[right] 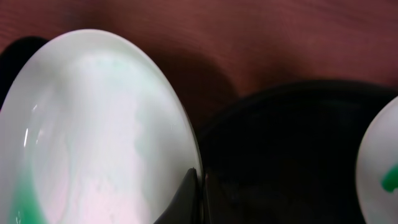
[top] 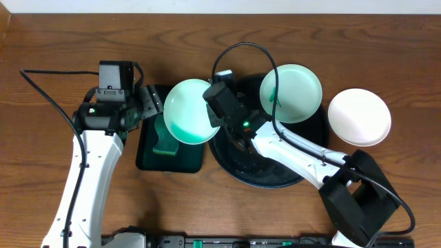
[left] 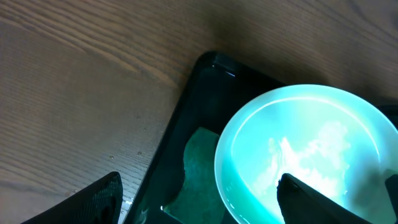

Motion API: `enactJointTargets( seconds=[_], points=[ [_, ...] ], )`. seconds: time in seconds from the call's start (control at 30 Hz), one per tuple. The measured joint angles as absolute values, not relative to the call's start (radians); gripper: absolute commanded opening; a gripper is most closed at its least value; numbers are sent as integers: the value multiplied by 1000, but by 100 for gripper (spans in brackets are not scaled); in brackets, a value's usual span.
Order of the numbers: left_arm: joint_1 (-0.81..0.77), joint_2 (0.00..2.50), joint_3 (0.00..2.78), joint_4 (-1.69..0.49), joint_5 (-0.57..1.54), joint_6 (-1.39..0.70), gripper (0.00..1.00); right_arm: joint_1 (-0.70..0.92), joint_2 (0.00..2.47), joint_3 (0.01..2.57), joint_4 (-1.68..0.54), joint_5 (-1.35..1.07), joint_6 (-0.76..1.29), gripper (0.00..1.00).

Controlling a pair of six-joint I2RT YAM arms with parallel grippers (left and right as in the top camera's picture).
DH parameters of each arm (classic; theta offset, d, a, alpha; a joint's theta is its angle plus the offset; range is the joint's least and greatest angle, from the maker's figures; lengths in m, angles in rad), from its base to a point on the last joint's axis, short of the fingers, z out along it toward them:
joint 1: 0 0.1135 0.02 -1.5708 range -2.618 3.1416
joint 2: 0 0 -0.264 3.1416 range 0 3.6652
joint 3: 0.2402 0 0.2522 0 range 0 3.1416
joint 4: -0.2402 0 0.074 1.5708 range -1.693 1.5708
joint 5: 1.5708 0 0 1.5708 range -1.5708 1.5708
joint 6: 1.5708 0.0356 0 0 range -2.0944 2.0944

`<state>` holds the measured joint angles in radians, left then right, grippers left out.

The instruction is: Clean dirty plates on tray and stack at the side

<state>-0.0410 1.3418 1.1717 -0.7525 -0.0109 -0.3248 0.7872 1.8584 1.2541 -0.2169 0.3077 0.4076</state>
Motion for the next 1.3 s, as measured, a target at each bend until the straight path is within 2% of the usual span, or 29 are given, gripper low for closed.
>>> enactJointTargets(
  seconds=[0.53, 0.87, 1.3],
  points=[
    [-41, 1342, 1172, -752, -11, -325, 80, 857, 1858, 1382, -195, 521, 150, 1],
    [-41, 1342, 1172, -752, -10, -325, 80, 966, 1858, 1395, 47, 801, -184, 1],
    [-41, 1342, 1172, -752, -11, -325, 80, 1040, 1858, 1399, 298, 1009, -508, 1]
  ],
)
